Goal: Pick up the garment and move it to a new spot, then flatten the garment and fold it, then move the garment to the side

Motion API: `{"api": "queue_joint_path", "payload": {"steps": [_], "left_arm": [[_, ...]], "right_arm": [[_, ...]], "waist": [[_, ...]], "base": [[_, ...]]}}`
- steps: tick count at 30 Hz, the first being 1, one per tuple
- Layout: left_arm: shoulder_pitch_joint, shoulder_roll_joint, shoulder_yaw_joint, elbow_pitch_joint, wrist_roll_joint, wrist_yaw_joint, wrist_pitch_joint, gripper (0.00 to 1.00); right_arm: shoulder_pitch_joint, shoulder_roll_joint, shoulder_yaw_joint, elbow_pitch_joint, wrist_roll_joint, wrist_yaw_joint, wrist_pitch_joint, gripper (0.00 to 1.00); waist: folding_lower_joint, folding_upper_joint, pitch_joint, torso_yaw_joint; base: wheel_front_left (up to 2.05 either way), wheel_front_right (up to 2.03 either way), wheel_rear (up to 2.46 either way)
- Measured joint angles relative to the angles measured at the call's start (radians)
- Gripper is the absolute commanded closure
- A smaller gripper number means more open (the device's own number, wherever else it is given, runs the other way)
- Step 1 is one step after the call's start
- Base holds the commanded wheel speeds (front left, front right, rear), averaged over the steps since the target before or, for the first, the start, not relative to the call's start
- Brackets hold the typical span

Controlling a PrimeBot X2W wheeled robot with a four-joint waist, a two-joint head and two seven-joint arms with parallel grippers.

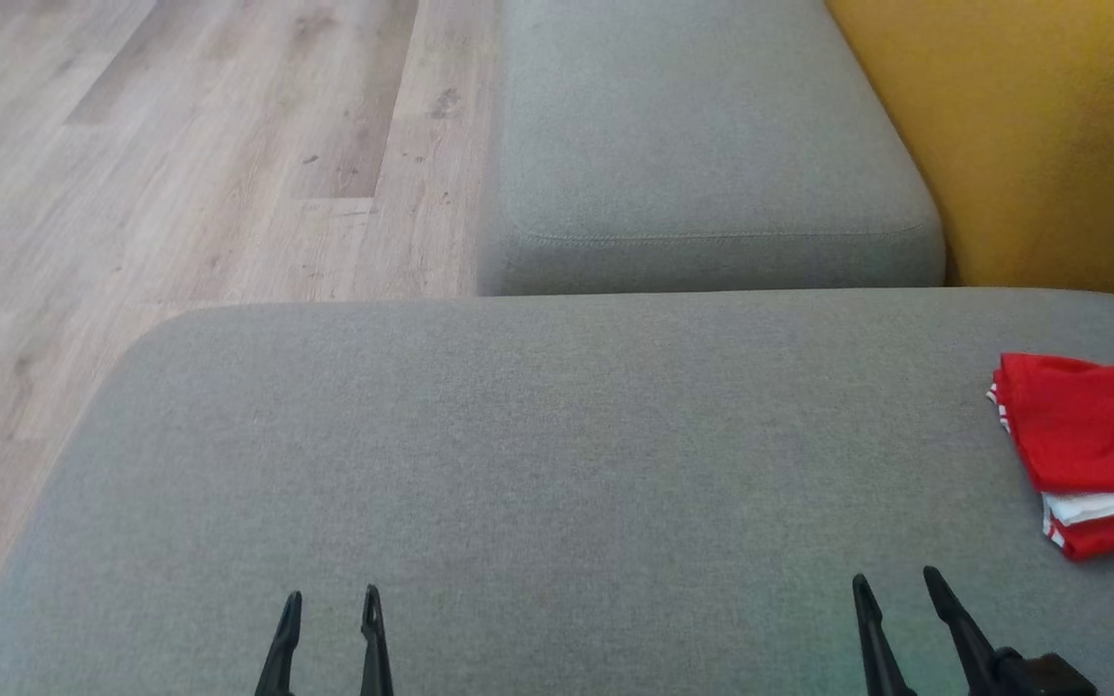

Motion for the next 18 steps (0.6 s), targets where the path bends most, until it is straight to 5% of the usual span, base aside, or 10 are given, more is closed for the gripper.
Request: {"api": "queue_joint_path", "payload": {"steps": [15, 16, 18], "left_arm": [[0.005, 0.000, 0.003, 0.038, 0.012, -0.013, 0.000, 0.00], [0.006, 0.000, 0.003, 0.042, 0.022, -0.012, 0.000, 1.00], [0.011, -0.001, 0.001, 0.072, 0.023, -0.013, 0.001, 1.00]], "right_arm": [[0.003, 0.000, -0.004, -0.001, 0.013, 0.000, 0.000, 0.00], [0.003, 0.000, -0.004, -0.001, 0.013, 0.000, 0.000, 1.00], [0.008, 0.000, -0.003, 0.029, 0.013, 0.000, 0.001, 1.00]], "waist": [[0.0002, 0.0000, -0.024, -0.015], [0.0002, 0.0000, -0.025, -0.016], [0.0002, 0.0000, -0.025, -0.016]], "base": [[0.00, 0.00, 0.00], [0.00, 0.00, 0.00], [0.00, 0.00, 0.00]]}}
